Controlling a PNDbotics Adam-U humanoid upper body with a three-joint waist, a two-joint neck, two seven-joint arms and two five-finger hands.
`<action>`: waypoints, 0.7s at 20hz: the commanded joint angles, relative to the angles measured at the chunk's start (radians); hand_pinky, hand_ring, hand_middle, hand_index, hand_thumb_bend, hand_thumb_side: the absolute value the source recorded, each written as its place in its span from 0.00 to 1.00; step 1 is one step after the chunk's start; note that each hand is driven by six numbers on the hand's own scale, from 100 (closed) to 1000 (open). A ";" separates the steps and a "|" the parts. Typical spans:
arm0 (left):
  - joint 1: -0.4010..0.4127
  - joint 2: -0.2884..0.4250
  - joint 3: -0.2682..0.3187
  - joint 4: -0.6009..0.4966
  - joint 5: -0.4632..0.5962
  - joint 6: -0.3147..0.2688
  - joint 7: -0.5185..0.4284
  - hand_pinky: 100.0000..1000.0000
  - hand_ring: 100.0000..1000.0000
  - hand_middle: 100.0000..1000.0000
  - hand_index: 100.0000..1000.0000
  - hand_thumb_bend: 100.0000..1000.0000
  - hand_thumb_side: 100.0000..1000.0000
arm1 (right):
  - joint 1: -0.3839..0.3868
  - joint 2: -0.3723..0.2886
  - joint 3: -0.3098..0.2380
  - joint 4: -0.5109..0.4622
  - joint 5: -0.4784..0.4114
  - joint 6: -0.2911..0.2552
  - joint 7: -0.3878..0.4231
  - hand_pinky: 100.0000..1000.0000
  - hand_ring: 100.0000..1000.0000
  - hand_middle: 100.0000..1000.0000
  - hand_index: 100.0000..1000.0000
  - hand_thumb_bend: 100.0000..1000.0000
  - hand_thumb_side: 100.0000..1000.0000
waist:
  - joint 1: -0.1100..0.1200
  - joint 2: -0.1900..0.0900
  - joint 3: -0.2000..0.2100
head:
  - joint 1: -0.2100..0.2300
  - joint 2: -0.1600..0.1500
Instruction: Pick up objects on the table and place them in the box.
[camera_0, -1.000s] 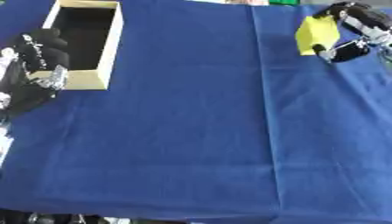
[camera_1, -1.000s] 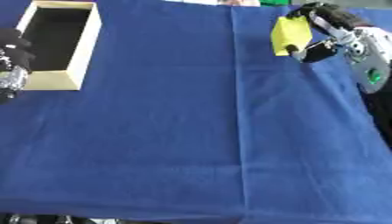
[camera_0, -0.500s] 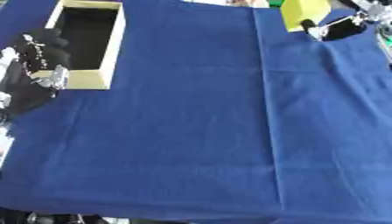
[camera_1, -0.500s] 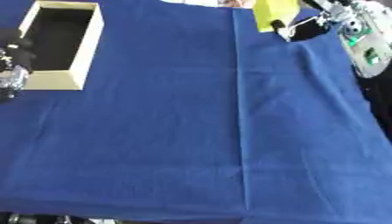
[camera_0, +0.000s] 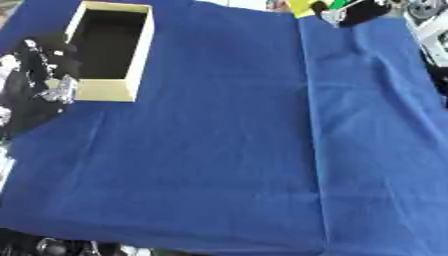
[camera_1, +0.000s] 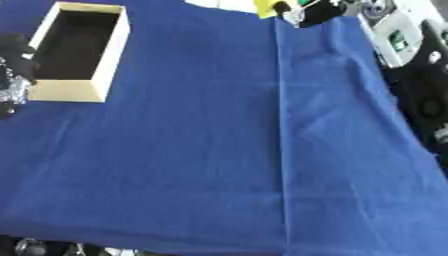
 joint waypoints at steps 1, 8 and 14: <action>-0.025 0.005 0.002 -0.026 0.010 -0.004 -0.003 0.53 0.64 0.65 0.81 0.00 0.11 | -0.039 0.007 -0.007 0.008 0.016 -0.003 0.005 0.86 0.65 0.29 0.50 0.01 0.00 | -0.002 -0.023 0.019 | -0.011 0.000; -0.052 -0.019 -0.001 -0.044 0.015 -0.009 -0.008 0.53 0.64 0.65 0.81 0.00 0.12 | -0.080 0.062 -0.013 0.067 0.054 -0.007 -0.002 0.86 0.66 0.31 0.52 0.00 0.00 | -0.033 -0.025 0.088 | -0.024 -0.016; -0.068 -0.041 0.000 -0.055 0.023 -0.014 -0.005 0.53 0.63 0.63 0.81 0.00 0.13 | -0.099 0.090 -0.012 0.086 0.072 -0.014 -0.006 0.87 0.66 0.32 0.53 0.00 0.00 | -0.054 -0.026 0.119 | -0.030 -0.024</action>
